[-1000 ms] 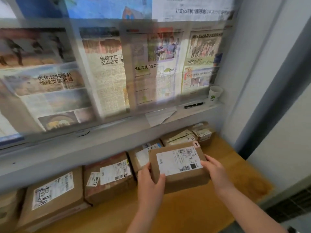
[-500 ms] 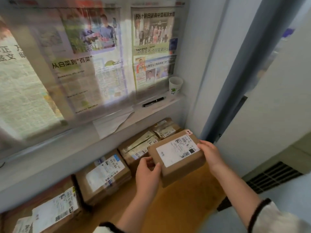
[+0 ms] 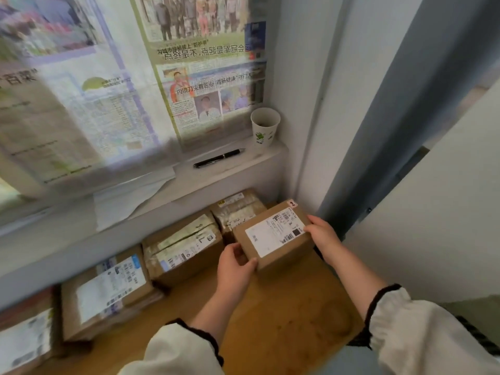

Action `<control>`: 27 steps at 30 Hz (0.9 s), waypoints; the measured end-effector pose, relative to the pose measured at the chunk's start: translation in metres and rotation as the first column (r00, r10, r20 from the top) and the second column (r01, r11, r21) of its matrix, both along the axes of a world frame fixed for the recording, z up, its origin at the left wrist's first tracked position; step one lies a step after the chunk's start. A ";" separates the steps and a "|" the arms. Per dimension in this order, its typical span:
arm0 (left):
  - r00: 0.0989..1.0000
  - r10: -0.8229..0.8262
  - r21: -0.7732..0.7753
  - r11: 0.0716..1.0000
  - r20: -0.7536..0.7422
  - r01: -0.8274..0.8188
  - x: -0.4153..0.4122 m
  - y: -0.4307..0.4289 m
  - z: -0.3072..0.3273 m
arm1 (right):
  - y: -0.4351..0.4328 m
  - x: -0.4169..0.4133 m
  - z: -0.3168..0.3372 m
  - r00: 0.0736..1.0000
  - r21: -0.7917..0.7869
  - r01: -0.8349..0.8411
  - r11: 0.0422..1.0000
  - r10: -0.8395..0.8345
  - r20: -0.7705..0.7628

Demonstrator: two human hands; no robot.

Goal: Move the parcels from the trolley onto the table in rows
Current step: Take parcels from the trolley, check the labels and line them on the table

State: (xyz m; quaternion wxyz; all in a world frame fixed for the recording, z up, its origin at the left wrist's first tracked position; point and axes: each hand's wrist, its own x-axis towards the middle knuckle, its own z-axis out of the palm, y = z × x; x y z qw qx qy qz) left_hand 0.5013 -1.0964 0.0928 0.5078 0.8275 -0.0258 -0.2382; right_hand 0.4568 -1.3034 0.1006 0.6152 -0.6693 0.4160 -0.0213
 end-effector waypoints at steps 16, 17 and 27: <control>0.976 0.198 0.153 0.966 0.085 -0.209 -0.007 -0.016 -0.029 | -0.009 0.010 -0.039 0.981 -0.072 -0.195 0.978 0.196 0.006; 0.974 0.205 0.159 0.963 0.095 -0.218 -0.007 -0.016 -0.030 | -0.008 0.010 -0.039 0.982 -0.071 -0.189 0.979 0.190 0.004; 0.964 0.246 0.181 0.948 0.104 -0.262 -0.006 -0.014 -0.030 | -0.007 0.004 -0.040 0.961 -0.153 -0.276 0.949 0.278 -0.012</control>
